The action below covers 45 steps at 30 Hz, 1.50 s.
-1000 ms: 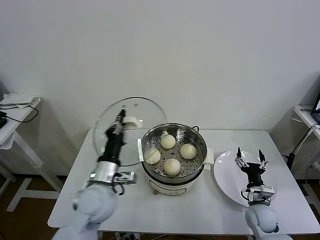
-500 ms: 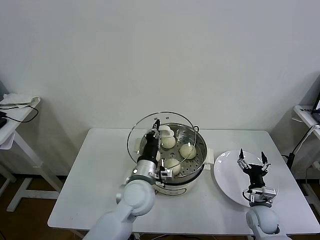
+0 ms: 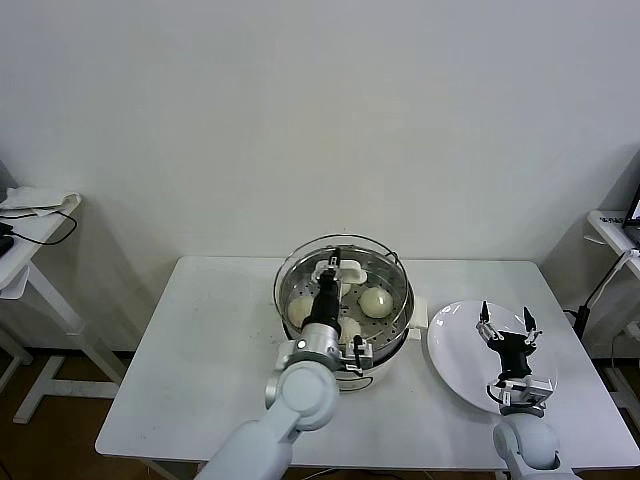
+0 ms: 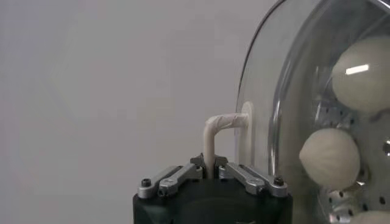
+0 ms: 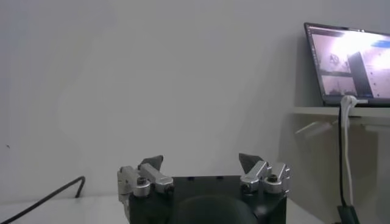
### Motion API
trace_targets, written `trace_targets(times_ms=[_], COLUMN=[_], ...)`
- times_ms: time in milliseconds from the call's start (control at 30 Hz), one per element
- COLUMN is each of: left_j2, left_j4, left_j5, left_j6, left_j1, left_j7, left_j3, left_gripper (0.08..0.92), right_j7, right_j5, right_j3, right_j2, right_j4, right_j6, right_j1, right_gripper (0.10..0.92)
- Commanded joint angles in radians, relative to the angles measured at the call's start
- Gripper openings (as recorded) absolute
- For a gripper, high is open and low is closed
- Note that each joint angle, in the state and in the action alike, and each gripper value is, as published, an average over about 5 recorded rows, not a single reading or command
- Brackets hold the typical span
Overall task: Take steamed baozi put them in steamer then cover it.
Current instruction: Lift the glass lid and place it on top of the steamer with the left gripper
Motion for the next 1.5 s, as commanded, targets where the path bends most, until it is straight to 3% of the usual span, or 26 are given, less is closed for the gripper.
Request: trace_targets(times_ms=[33,1500], left_j2=[-0.031,-0.058], left_j4=[0.063,0.126], left_j5=[0.033,0.121], left_j6=[0.006,-0.046], left_j1=[-0.019,0.007], left_j7=[0.017,0.020], left_j3=[0.032,0.001], left_gripper=[0.190,0.190], right_j7=[-0.003,-0.008], right_j5=[0.003,0.006], right_j3=[0.005,0.007], right_j2=[0.000,-0.010], right_j4=[-0.010,-0.033], right_j6=[0.002,0.009], right_j1=[0.001,0.018], right_gripper=[0.823,0.823])
